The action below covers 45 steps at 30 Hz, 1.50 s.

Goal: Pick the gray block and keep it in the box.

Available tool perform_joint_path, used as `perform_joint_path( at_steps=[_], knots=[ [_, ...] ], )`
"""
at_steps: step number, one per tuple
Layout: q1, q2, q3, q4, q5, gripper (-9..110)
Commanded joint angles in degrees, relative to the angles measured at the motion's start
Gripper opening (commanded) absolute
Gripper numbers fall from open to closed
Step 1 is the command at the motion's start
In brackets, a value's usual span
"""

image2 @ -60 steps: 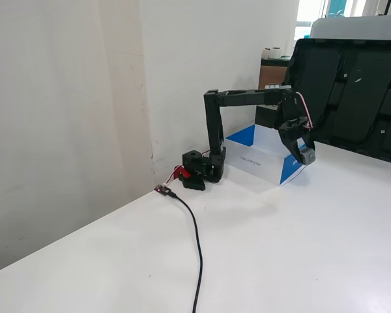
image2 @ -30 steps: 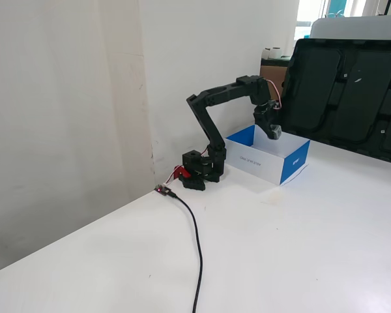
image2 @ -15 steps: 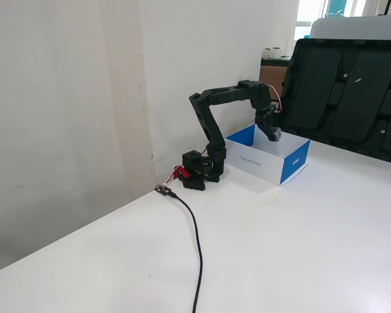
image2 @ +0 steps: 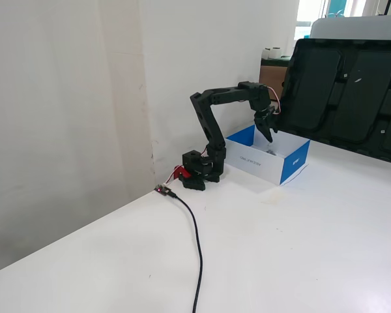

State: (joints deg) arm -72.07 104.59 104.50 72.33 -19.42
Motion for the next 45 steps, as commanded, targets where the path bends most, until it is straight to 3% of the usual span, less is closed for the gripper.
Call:
perform_joint_path(
  at_steps=[1,4,18,33,45],
  knots=[
    [-0.09,1.67,-1.23,-0.09,0.7,11],
    [1.14,2.2,-2.46,1.32,0.7,3],
    [21.97,12.04,-3.69,6.42,0.79,0],
    [43.68,30.5,20.92,-1.05,1.67,0],
    [60.03,46.23,37.44,-11.51,10.46,0]
  ],
)
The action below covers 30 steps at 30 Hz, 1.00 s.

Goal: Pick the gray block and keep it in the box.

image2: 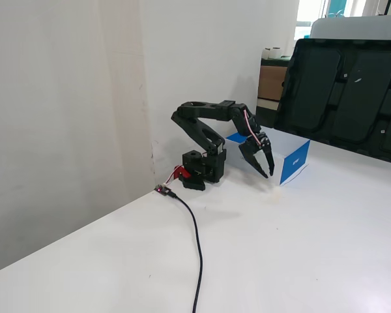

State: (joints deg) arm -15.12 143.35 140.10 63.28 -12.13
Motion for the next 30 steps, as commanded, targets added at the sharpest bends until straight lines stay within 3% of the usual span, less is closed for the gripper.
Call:
perform_joint_path(
  at_steps=[1,16,30],
  knots=[
    [3.96,10.02,3.25,-2.9,4.13,0],
    [11.43,39.73,21.18,-4.22,11.95,0],
    [11.16,52.91,31.29,1.67,12.66,0]
  ],
)
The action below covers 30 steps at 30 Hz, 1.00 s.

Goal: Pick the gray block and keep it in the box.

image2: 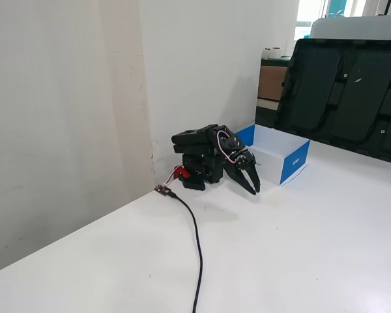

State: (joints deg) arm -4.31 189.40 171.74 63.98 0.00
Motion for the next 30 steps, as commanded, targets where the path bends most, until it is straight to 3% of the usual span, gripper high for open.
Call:
perform_joint_path(
  at_steps=[1,30],
  knots=[
    [0.53,6.94,0.0,0.97,0.62,0],
    [1.49,7.03,1.85,1.93,0.35,0]
  ],
)
